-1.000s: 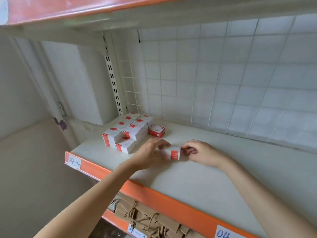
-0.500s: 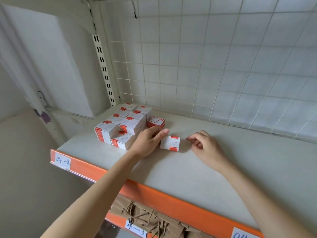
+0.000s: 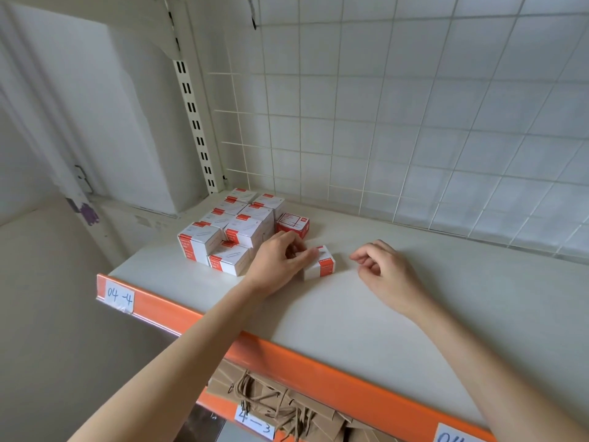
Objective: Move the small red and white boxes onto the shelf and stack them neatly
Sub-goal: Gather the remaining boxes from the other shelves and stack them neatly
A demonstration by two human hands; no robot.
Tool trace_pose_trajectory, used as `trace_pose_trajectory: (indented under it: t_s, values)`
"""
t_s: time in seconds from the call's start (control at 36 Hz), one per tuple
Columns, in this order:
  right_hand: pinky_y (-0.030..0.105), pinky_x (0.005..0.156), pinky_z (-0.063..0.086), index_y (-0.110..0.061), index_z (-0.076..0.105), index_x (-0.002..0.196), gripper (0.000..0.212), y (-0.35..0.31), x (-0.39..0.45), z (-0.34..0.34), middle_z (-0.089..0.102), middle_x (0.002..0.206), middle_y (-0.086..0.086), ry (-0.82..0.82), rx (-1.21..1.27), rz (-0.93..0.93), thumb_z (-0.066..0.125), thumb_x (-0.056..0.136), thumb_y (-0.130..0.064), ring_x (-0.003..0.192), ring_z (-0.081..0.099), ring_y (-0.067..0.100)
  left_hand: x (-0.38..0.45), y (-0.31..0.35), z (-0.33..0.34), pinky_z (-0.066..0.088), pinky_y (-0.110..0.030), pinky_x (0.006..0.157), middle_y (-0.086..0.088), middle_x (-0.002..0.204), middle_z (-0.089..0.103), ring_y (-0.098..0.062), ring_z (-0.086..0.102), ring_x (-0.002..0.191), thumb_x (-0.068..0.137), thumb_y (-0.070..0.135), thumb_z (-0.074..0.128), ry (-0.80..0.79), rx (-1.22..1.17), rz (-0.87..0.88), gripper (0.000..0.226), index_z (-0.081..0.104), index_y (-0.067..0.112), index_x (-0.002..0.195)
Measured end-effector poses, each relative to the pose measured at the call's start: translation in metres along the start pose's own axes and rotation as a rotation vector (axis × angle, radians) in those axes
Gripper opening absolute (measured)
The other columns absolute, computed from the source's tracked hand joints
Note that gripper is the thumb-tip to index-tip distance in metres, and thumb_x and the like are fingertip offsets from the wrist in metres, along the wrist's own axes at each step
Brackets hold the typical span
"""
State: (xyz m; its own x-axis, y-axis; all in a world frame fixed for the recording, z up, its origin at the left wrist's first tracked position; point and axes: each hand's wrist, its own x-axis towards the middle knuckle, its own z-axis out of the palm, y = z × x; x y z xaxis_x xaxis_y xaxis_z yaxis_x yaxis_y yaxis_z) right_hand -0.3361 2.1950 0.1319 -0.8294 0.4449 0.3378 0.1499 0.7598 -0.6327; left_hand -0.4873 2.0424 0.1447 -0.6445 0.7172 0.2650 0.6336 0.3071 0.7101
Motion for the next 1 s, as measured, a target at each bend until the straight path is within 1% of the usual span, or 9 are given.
trace_pose_trajectory:
  t_s: [0.11, 0.19, 0.31, 0.42, 0.5, 0.56, 0.67, 0.81, 1.0]
  values:
    - [0.012, 0.062, 0.037, -0.018, 0.059, 0.073, 0.015, -0.007, -0.003, -0.002, 0.053, 0.076, -0.005, -0.005, 0.05, -0.037, 0.067, 0.083, -0.01, 0.067, 0.052, 0.002, -0.002, 0.005, 0.002, 0.038, -0.022, 0.061, 0.001, 0.072, 0.059, -0.009, 0.048, 0.064, 0.081, 0.04, 0.069, 0.006, -0.007, -0.058, 0.033, 0.058, 0.009, 0.077]
    - [0.009, 0.065, 0.038, -0.017, 0.06, 0.079, 0.018, -0.016, -0.006, -0.002, 0.051, 0.078, -0.006, -0.059, 0.047, -0.06, 0.072, 0.08, -0.03, 0.071, 0.049, 0.001, -0.004, 0.013, 0.002, 0.033, -0.027, 0.057, 0.007, 0.061, 0.049, -0.007, 0.043, 0.057, 0.082, 0.04, 0.067, 0.014, 0.04, -0.081, 0.035, 0.047, 0.016, 0.066]
    - [0.007, 0.071, 0.034, -0.022, 0.055, 0.094, 0.055, -0.019, -0.007, -0.002, 0.043, 0.086, -0.012, -0.167, -0.049, -0.059, 0.059, 0.066, -0.069, 0.081, 0.044, -0.009, -0.01, 0.021, 0.0, 0.03, -0.027, 0.056, 0.004, 0.062, 0.051, -0.016, 0.046, 0.06, 0.088, 0.041, 0.06, -0.02, 0.116, -0.064, 0.033, 0.052, 0.014, 0.07]
    - [0.023, 0.086, 0.041, -0.019, 0.057, 0.102, 0.074, -0.02, -0.004, -0.001, 0.048, 0.096, -0.006, -0.206, -0.093, -0.004, 0.044, 0.061, -0.078, 0.091, 0.049, 0.005, -0.028, 0.023, -0.001, 0.041, -0.032, 0.066, -0.004, 0.071, 0.064, -0.023, 0.056, 0.069, 0.093, 0.036, 0.054, -0.075, 0.128, 0.047, 0.027, 0.063, 0.012, 0.082]
    - [0.02, 0.084, 0.038, -0.021, 0.057, 0.113, 0.068, -0.025, -0.001, -0.003, 0.044, 0.096, -0.009, -0.258, -0.089, 0.024, 0.052, 0.069, -0.073, 0.093, 0.047, 0.007, -0.036, 0.018, -0.013, 0.043, -0.031, 0.069, -0.004, 0.079, 0.067, -0.024, 0.059, 0.075, 0.095, 0.03, 0.052, -0.126, 0.145, 0.11, 0.022, 0.068, 0.014, 0.092]
    - [0.011, 0.074, 0.033, -0.021, 0.055, 0.123, 0.052, -0.029, 0.003, -0.003, 0.042, 0.094, -0.013, -0.291, -0.057, 0.065, 0.063, 0.081, -0.051, 0.085, 0.045, 0.002, -0.038, 0.014, -0.023, 0.043, -0.029, 0.069, -0.004, 0.084, 0.066, -0.021, 0.057, 0.075, 0.095, 0.024, 0.053, -0.197, 0.165, 0.172, 0.02, 0.07, 0.016, 0.103]
    - [0.015, 0.082, 0.035, -0.017, 0.047, 0.134, 0.056, -0.045, 0.015, 0.005, 0.053, 0.118, -0.004, -0.261, 0.02, 0.128, 0.066, 0.084, -0.029, 0.094, 0.052, 0.006, -0.044, 0.01, -0.038, 0.033, -0.02, 0.067, 0.002, 0.08, 0.051, -0.008, 0.043, 0.067, 0.093, 0.024, 0.054, -0.267, 0.293, 0.266, 0.027, 0.065, 0.027, 0.117]
    - [0.026, 0.094, 0.038, -0.02, 0.048, 0.124, 0.052, -0.069, 0.021, 0.028, 0.049, 0.12, -0.002, -0.225, -0.094, 0.088, 0.065, 0.081, -0.045, 0.115, 0.047, 0.013, -0.048, 0.006, -0.058, 0.045, -0.022, 0.071, 0.003, 0.087, 0.054, -0.007, 0.049, 0.069, 0.092, 0.027, 0.057, -0.266, 0.325, 0.29, 0.022, 0.069, 0.022, 0.11]
    - [0.019, 0.082, 0.035, -0.019, 0.054, 0.12, 0.039, -0.095, 0.031, 0.042, 0.042, 0.106, -0.01, -0.155, -0.11, -0.11, 0.065, 0.082, -0.026, 0.106, 0.049, 0.01, -0.057, -0.018, -0.096, 0.044, -0.017, 0.068, -0.002, 0.091, 0.065, -0.011, 0.059, 0.076, 0.091, 0.021, 0.056, -0.25, 0.367, 0.233, 0.017, 0.07, 0.014, 0.096]
